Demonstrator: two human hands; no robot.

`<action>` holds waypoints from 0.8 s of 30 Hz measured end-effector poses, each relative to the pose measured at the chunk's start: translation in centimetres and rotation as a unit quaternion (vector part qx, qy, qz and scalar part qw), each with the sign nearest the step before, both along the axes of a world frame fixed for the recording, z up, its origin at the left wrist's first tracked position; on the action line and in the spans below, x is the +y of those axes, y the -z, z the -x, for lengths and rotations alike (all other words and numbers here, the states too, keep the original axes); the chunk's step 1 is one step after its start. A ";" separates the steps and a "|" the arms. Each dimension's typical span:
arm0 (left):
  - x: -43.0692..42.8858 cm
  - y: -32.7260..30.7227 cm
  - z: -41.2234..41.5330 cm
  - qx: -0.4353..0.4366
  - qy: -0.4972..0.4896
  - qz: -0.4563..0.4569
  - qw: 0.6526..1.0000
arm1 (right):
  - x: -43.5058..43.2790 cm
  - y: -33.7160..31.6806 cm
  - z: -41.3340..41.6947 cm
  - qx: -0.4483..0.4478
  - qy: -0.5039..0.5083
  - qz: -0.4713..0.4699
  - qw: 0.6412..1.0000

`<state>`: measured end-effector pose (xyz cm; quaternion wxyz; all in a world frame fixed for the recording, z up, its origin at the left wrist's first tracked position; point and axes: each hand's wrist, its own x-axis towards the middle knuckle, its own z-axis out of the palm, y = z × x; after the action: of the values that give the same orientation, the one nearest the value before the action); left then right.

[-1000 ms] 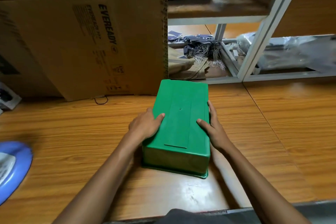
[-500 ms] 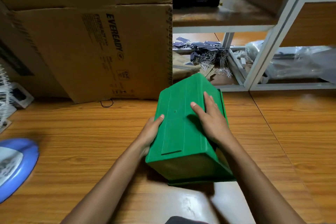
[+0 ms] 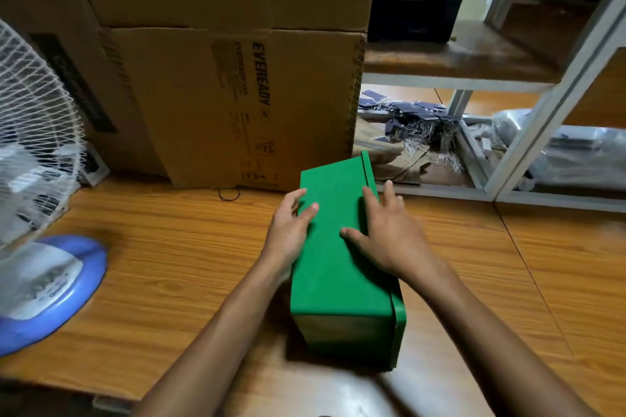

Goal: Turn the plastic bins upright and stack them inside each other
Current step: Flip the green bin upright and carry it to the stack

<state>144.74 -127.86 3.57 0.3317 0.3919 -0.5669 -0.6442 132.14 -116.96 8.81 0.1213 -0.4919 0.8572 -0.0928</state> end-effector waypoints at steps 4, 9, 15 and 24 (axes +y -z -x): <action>0.5 1.1 -0.6 -0.128 0.036 0.109 0.985 | -0.5 0.8 0.0 -0.157 0.062 0.164 0.972; 0.6 -0.5 -1.9 -0.211 0.040 0.290 0.933 | -1.7 0.4 -2.0 -0.274 0.114 0.296 0.908; -1.2 -2.6 -4.4 -0.152 0.006 0.142 0.978 | -4.2 2.1 -5.7 -0.299 0.037 0.273 0.914; -4.4 1.5 -11.2 -0.087 -0.036 -0.076 0.993 | -2.4 6.8 -5.0 0.007 -0.005 0.032 0.999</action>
<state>155.90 -132.23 2.06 0.2735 0.4907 -0.5281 -0.6368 137.12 -119.38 2.05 0.1001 -0.5008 0.8519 -0.1164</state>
